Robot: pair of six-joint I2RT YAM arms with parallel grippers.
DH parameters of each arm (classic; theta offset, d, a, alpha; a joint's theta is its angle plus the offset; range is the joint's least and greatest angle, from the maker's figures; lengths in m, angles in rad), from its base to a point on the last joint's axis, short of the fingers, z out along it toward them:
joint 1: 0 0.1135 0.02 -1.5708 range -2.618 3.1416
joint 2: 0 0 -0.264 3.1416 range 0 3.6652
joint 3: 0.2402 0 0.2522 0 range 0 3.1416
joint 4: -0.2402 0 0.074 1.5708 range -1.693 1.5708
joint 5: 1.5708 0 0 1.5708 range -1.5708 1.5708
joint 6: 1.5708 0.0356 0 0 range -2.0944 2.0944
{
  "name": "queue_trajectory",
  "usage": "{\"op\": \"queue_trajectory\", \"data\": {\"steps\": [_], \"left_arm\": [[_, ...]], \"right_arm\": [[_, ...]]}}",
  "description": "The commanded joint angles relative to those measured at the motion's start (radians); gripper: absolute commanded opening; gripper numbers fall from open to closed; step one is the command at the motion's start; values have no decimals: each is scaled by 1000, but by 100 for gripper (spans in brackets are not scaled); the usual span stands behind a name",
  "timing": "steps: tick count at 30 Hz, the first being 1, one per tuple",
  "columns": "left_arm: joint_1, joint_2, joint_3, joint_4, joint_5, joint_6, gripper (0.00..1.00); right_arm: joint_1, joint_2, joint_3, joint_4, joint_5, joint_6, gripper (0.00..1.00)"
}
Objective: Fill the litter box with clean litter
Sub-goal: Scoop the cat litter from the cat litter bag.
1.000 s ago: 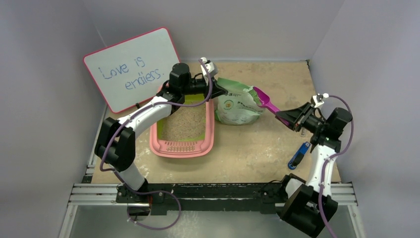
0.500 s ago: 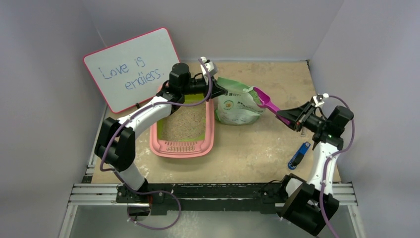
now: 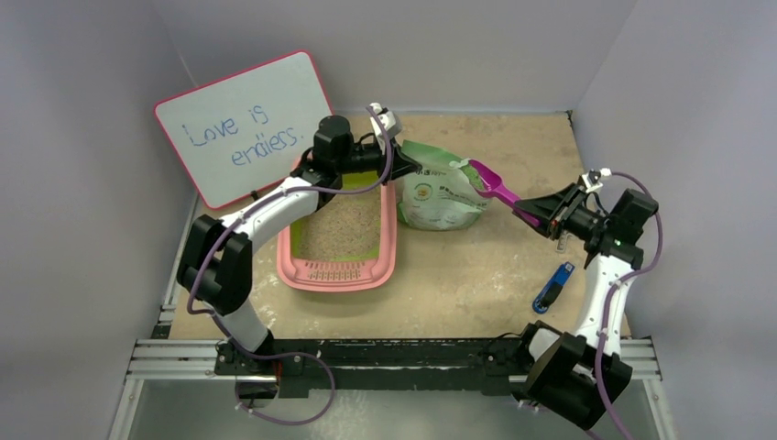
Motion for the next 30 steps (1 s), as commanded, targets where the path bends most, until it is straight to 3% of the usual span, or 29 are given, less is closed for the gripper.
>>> {"op": "queue_trajectory", "data": {"steps": [1,14,18,30], "left_arm": [[34,5,107,175,-72,-38,0],[34,2,83,203,-77,-57,0],[34,4,96,210,-85,-71,0],[34,8,78,193,-138,-75,0]], "right_arm": [[-11,-44,-32,149,3,98,0],[-22,-74,-113,291,10,212,0],[-22,-73,-96,223,13,155,0],[-22,-118,-86,268,19,190,0]]}}
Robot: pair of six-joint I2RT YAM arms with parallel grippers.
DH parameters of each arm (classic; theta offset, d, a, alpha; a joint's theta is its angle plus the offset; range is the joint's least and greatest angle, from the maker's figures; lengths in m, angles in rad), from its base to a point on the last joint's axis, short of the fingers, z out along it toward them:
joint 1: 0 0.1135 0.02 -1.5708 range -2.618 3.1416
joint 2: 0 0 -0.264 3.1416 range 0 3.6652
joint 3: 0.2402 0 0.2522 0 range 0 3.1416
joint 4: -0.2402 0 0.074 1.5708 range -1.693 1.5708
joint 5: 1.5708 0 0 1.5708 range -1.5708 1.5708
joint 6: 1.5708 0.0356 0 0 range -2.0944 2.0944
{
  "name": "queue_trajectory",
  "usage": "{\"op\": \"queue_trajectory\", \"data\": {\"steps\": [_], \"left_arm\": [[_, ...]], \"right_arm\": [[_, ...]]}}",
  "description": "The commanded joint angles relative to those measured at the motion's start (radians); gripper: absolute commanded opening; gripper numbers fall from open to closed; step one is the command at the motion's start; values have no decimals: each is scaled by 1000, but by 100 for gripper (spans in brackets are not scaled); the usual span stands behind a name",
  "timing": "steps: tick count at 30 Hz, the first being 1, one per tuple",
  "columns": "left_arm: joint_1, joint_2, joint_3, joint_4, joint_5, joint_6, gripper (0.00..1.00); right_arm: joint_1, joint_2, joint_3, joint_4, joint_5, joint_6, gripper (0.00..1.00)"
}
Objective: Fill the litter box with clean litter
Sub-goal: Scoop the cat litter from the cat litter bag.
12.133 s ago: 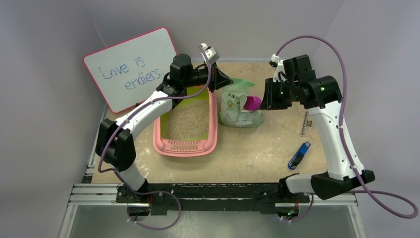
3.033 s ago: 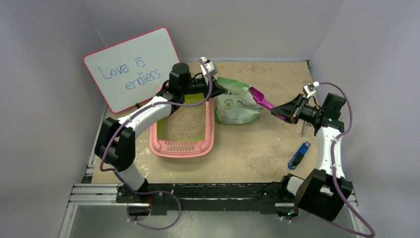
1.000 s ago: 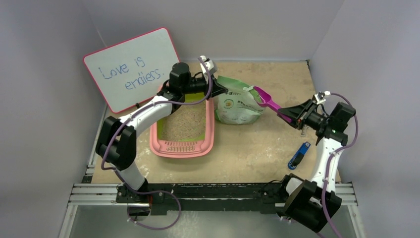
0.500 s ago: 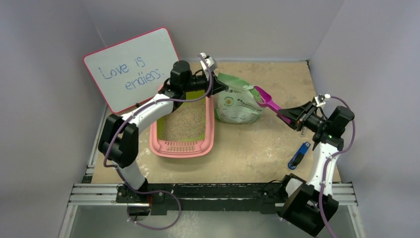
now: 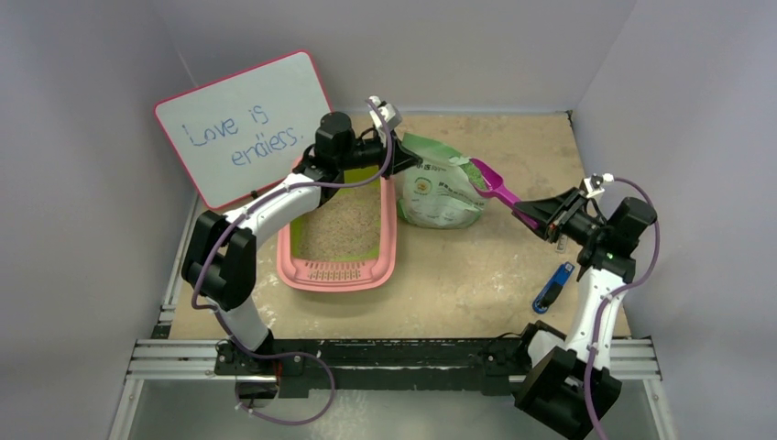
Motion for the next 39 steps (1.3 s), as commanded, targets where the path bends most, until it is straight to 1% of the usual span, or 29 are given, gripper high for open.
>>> {"op": "queue_trajectory", "data": {"steps": [1,6,12,16,21,29,32,35,39], "left_arm": [[26,-35,35,172,-88,-4,0],[27,-32,40,144,-91,10,0],[31,-10,59,176,-94,-15,0],[32,-14,52,182,-103,-14,0],[32,-19,39,184,-90,-18,0],[32,-28,22,213,-77,-32,0],[32,-35,20,214,-74,-32,0],[32,-50,20,206,-73,-19,0],[32,-63,25,191,-68,-2,0]], "right_arm": [[-16,-23,16,54,-12,19,0],[-16,-34,15,51,-11,21,0],[-16,-44,10,0,-12,-9,0],[-16,-53,18,15,-11,-1,0],[-16,-53,38,99,-17,53,0],[-16,-62,20,85,-14,42,0],[-16,-66,20,41,-9,15,0],[-15,-62,31,-67,-2,-74,0],[-7,-79,6,-74,-14,-94,0]]}}
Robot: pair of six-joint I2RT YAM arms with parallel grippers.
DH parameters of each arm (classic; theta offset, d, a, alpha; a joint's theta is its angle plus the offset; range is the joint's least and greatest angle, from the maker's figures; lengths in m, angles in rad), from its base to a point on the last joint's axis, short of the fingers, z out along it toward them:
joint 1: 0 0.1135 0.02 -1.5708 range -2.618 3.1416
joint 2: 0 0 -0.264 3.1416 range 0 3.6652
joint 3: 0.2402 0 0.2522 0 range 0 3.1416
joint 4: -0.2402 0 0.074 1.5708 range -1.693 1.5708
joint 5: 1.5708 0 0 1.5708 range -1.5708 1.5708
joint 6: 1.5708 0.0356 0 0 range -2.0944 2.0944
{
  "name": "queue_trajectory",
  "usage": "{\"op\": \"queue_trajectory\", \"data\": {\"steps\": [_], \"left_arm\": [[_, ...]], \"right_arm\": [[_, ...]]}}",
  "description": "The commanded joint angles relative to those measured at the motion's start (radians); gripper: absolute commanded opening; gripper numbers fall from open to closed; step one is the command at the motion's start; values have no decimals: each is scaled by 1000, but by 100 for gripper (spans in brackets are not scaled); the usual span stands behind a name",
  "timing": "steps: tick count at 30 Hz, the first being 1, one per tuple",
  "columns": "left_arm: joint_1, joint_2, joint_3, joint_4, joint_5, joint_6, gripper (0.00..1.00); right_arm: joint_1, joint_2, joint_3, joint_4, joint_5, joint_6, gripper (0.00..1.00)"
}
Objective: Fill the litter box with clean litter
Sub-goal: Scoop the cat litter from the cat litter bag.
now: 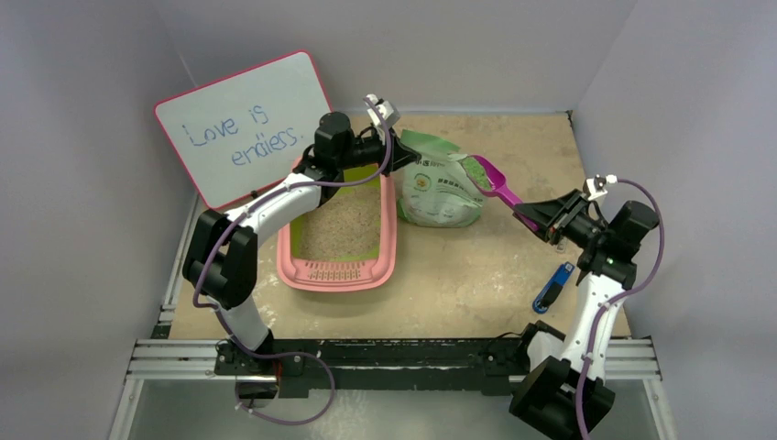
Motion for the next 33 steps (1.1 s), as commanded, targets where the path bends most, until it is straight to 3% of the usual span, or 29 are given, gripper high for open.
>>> {"op": "queue_trajectory", "data": {"steps": [1,8,17,28,33], "left_arm": [[26,-72,28,157,-27,19,0],[26,-80,26,160,-20,17,0],[26,-91,24,161,-19,13,0],[26,-115,-5,164,-15,13,0],[26,-117,-7,155,-16,19,0]], "right_arm": [[5,-31,1,-46,-28,-68,0],[1,-69,-33,99,-27,38,0],[-5,-161,-172,448,19,335,0],[-7,-204,-232,532,78,432,0],[-7,-223,-304,733,89,567,0]]}}
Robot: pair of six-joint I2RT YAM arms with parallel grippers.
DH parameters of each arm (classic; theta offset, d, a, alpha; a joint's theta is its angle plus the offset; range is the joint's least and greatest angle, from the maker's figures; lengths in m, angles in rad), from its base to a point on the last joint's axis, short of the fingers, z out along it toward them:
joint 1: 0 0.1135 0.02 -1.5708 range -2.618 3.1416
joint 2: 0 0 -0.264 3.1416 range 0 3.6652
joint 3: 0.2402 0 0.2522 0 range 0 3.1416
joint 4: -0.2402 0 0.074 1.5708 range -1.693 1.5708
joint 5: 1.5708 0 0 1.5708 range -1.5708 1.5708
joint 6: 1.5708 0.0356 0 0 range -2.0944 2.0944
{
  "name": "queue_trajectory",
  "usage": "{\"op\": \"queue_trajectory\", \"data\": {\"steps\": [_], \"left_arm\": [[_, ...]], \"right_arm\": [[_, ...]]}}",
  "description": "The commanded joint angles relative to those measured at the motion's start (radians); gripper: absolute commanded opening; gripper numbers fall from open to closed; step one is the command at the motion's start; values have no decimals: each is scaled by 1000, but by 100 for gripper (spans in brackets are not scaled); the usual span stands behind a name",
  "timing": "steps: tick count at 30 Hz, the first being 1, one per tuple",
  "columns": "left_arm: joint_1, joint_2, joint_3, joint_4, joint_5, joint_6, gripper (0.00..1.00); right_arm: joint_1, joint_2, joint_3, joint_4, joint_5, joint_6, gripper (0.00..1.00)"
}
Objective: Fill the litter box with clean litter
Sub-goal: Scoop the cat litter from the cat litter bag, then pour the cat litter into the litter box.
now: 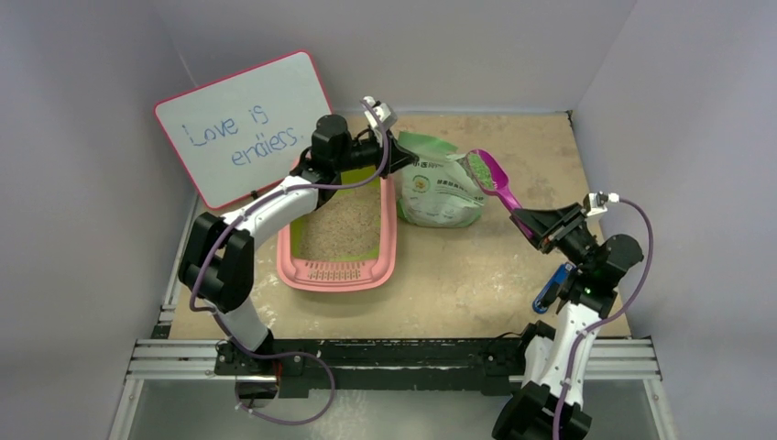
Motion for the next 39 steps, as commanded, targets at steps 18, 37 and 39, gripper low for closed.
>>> {"op": "queue_trajectory", "data": {"steps": [18,37,39], "left_arm": [[22,-35,70,87,-58,40,0],[22,-23,90,52,-90,64,0],[22,-25,88,50,-89,63,0]], "right_arm": [[69,15,118,35,-76,-5,0],[198,4,281,-548,-92,-424,0],[210,3,278,-557,-91,-426,0]]}}
